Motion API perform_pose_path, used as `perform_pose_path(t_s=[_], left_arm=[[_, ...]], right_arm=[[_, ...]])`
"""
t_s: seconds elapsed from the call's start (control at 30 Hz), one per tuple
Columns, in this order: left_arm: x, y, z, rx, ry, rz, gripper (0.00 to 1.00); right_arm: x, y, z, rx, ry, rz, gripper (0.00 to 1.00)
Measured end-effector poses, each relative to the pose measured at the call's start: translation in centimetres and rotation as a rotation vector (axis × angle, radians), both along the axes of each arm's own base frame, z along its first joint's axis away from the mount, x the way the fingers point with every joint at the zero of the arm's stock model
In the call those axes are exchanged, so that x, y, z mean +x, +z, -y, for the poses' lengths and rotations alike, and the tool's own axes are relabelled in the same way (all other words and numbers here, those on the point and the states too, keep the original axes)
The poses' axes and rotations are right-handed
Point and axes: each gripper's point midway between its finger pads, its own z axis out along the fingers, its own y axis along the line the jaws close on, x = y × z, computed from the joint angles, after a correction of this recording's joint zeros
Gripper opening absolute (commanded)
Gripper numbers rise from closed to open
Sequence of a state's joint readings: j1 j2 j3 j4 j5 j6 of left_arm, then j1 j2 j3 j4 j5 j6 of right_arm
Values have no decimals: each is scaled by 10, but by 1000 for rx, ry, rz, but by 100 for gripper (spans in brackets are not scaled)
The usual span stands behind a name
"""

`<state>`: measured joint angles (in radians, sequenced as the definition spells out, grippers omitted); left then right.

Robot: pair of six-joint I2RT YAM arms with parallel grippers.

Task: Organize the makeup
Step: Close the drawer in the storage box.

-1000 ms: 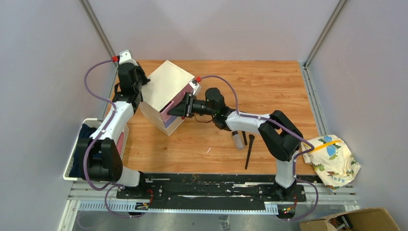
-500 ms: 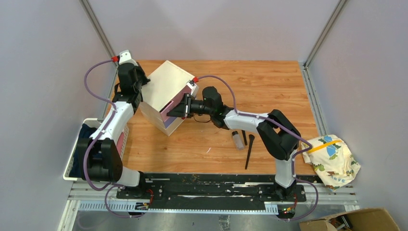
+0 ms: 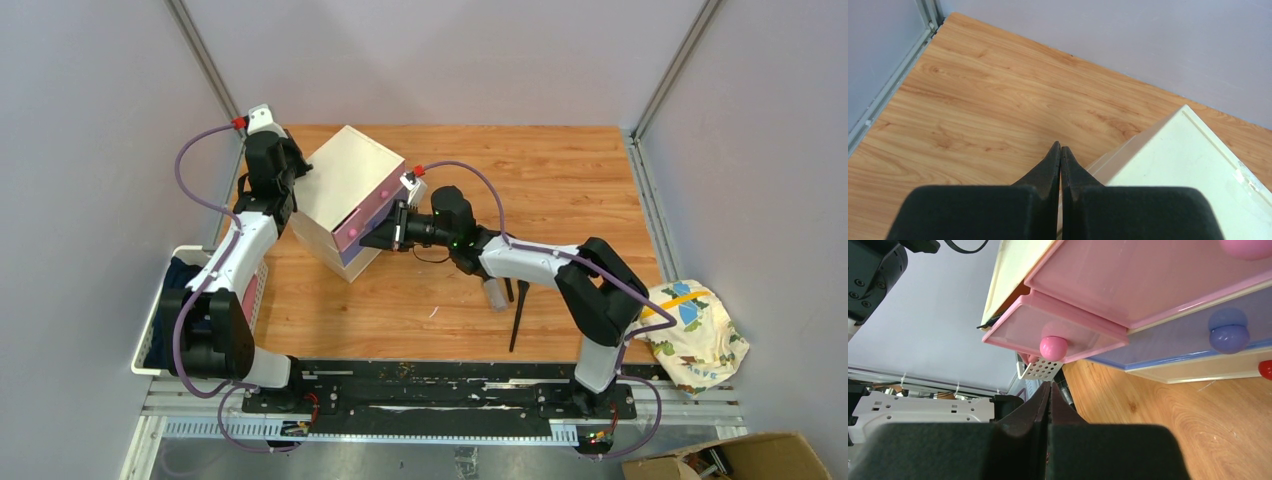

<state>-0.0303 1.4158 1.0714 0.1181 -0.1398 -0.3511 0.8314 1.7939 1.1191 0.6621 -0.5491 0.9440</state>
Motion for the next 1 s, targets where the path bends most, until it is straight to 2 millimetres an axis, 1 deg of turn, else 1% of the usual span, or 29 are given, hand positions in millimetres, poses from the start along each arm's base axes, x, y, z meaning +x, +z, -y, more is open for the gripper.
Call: perform_pose_path(t_s=[0.1,0.17,0.33,0.6,0.77,0.87,1.0], left_arm=[[0,0,0,0,-1,0,0],[0,0,0,-1,-1,0,0],[0,0,0,0,-1,0,0],[0,0,0,-1,-1,0,0],[0,0,1,-2,-2,0,0],[0,0,1,-2,-2,1,0],[0,0,1,-2,-1,1,0]], right_arm=[[-1,0,2,-10,-1,13,30],[-1,0,2,-12,2,14,40],[-2,3,0,-4,19,14,41],[7,18,-13,17,35,36,40],[12,13,-20,5,37,24,40],[13,9,-21,-1,38,17,40],[13,9,-21,0,37,15,39]])
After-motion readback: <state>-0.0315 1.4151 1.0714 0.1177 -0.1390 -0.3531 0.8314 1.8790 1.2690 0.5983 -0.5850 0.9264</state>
